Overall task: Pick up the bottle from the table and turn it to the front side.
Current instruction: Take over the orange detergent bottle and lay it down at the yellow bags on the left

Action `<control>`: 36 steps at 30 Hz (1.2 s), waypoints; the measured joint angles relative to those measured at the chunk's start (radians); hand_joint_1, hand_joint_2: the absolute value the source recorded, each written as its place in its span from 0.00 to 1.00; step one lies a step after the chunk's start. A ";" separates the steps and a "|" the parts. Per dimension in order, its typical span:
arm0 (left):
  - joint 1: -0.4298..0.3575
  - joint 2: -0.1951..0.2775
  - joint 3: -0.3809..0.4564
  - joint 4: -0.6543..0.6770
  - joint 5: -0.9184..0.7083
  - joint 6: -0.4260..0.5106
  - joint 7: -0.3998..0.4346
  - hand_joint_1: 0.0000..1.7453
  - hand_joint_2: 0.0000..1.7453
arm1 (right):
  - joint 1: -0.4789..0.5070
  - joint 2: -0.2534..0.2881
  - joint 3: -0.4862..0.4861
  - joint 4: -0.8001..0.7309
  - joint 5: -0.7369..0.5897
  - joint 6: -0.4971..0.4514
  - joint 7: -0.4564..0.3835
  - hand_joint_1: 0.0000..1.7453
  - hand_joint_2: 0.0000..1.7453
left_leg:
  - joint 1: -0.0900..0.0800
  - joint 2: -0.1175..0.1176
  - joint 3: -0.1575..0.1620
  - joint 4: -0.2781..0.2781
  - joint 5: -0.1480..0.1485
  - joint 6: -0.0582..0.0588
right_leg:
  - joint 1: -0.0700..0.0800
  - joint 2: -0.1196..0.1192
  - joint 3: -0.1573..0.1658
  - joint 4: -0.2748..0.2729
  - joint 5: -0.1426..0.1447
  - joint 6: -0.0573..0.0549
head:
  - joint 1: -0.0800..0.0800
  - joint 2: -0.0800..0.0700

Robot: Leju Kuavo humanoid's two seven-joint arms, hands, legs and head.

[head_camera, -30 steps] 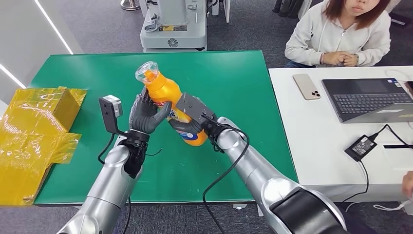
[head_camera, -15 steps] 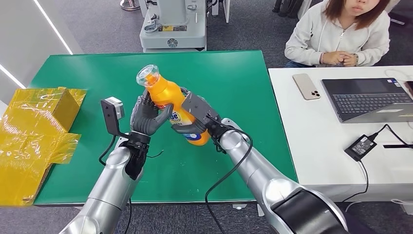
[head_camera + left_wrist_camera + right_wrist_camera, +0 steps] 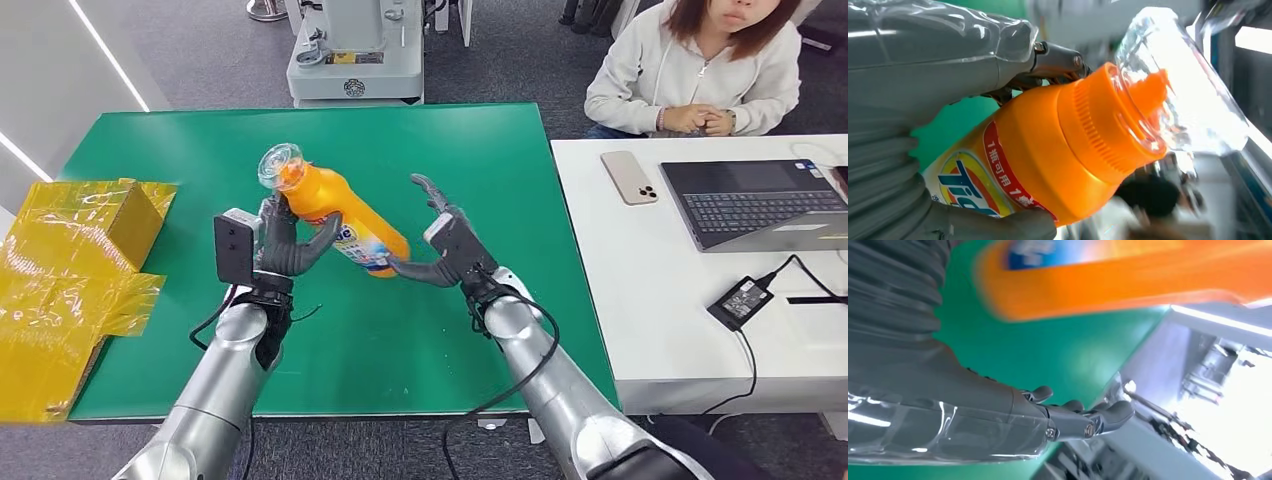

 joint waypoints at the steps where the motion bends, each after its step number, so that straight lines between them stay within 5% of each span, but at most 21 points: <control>1: -0.002 0.005 0.000 0.000 -0.060 0.055 -0.005 1.00 1.00 | 0.034 -0.012 0.000 -0.058 0.004 -0.006 0.004 0.00 1.00 | 0.000 0.000 0.000 0.000 0.000 0.000 | 0.000 0.000 0.000 0.000 0.000 0.000 | 0.000 0.000; 5: -0.010 0.019 0.000 -0.011 -0.269 0.188 0.010 1.00 1.00 | 0.180 -0.060 0.006 -0.292 0.016 -0.025 0.016 0.00 1.00 | 0.000 -0.002 -0.001 0.000 0.000 0.000 | 0.000 -0.002 0.000 0.000 -0.001 0.000 | 0.000 0.000; 11: -0.010 0.038 0.000 -0.049 -0.400 0.236 0.045 1.00 1.00 | 0.369 -0.133 0.009 -0.562 0.031 -0.046 0.011 0.00 1.00 | 0.000 -0.001 -0.001 0.000 -0.001 0.000 | 0.000 -0.002 0.000 -0.001 -0.001 0.000 | 0.000 0.000; 22: -0.009 0.053 -0.003 -0.121 -0.694 0.359 0.143 1.00 1.00 | 0.541 -0.172 -0.001 -0.752 0.043 -0.037 -0.010 0.00 1.00 | 0.000 -0.001 -0.001 0.000 -0.001 0.000 | 0.000 -0.001 0.000 -0.001 -0.001 0.000 | 0.000 0.000; 30: -0.023 0.083 -0.061 -0.147 -1.347 0.516 0.394 1.00 1.00 | 0.582 -0.172 -0.009 -0.790 0.057 -0.023 -0.009 0.00 1.00 | 0.000 -0.001 -0.001 0.000 -0.001 0.001 | 0.000 -0.001 0.000 -0.001 -0.001 0.000 | 0.000 0.000; 36: -0.087 0.163 -0.209 -0.114 -1.450 0.530 0.630 1.00 1.00 | 0.608 -0.173 -0.026 -0.797 0.056 -0.036 -0.014 0.00 1.00 | 0.000 0.000 -0.001 0.000 -0.001 0.001 | 0.000 -0.001 0.000 -0.001 -0.001 0.000 | 0.000 0.000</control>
